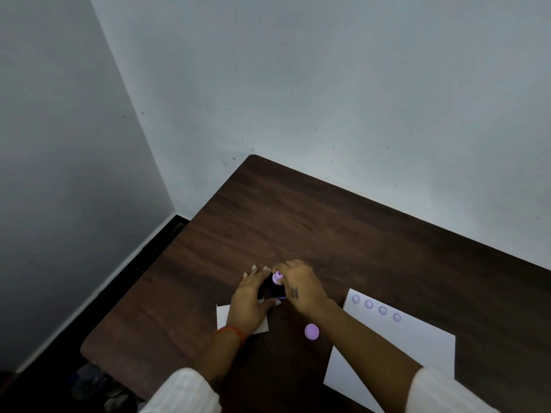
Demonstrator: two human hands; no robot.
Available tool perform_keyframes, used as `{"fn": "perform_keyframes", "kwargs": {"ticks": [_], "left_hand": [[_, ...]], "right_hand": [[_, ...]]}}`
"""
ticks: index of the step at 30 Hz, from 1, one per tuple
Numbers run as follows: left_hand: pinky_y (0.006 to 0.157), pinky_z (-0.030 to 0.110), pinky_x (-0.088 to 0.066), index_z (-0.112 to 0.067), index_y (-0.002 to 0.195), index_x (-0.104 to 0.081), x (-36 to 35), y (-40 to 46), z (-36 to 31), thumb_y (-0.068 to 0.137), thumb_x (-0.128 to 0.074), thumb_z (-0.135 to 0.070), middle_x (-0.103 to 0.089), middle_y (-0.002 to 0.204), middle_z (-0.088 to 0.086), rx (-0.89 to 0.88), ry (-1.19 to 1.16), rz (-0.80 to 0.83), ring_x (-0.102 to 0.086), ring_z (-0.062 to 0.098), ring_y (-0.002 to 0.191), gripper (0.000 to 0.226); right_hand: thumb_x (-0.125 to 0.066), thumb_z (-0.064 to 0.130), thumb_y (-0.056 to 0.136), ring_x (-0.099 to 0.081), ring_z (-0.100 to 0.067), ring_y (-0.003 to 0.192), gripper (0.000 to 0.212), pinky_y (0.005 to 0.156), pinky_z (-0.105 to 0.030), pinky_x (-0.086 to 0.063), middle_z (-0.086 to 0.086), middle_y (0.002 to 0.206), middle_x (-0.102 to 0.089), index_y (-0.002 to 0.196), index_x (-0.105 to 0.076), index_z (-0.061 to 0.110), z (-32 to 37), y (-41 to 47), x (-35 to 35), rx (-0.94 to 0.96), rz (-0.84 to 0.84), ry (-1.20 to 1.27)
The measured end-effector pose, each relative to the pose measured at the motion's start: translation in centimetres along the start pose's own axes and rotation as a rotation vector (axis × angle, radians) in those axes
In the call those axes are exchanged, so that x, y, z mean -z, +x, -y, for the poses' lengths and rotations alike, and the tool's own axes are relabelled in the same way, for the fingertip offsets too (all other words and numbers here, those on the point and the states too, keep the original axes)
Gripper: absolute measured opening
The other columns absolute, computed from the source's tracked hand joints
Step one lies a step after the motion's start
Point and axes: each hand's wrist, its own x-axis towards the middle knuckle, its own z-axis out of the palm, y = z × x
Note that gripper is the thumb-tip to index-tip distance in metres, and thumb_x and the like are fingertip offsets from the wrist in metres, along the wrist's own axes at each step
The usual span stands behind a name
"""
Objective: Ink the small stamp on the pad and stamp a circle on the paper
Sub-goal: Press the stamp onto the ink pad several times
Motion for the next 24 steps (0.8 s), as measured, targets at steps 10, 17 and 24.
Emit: {"fn": "perform_keyframes", "kwargs": {"ticks": [10,17,24], "left_hand": [[0.119,0.036,-0.013,-0.019,0.132,-0.046,-0.1,0.0,0.1,0.073,-0.075,-0.017,-0.046,0.143,0.004,-0.012,-0.012,0.004,-0.025,0.022,0.141,0.065],[0.117,0.033,-0.012,-0.018,0.132,-0.045,-0.1,0.1,0.1,0.074,-0.074,-0.017,-0.044,0.144,0.004,-0.010,0.015,0.010,-0.025,0.023,0.141,0.065],[0.118,0.035,-0.012,-0.017,0.133,-0.045,0.2,0.1,-0.3,0.073,-0.075,-0.018,-0.045,0.144,0.005,0.006,0.017,0.021,-0.025,0.023,0.141,0.067]], "right_hand": [[-0.054,-0.004,0.078,-0.057,-0.029,0.091,0.013,0.074,-0.033,-0.041,-0.017,0.096,-0.065,0.086,-0.062,0.002,0.3,0.3,-0.6,-0.037,0.008,-0.045],[-0.056,0.002,0.079,-0.052,-0.030,0.100,0.020,0.081,-0.038,-0.042,-0.016,0.105,-0.061,0.098,-0.056,0.003,0.0,0.3,0.3,0.084,0.115,-0.178],[-0.052,0.002,0.081,-0.060,-0.038,0.079,0.013,0.065,-0.036,-0.044,-0.025,0.081,-0.064,0.073,-0.060,-0.005,0.6,0.7,1.6,-0.176,0.037,0.099]]}}
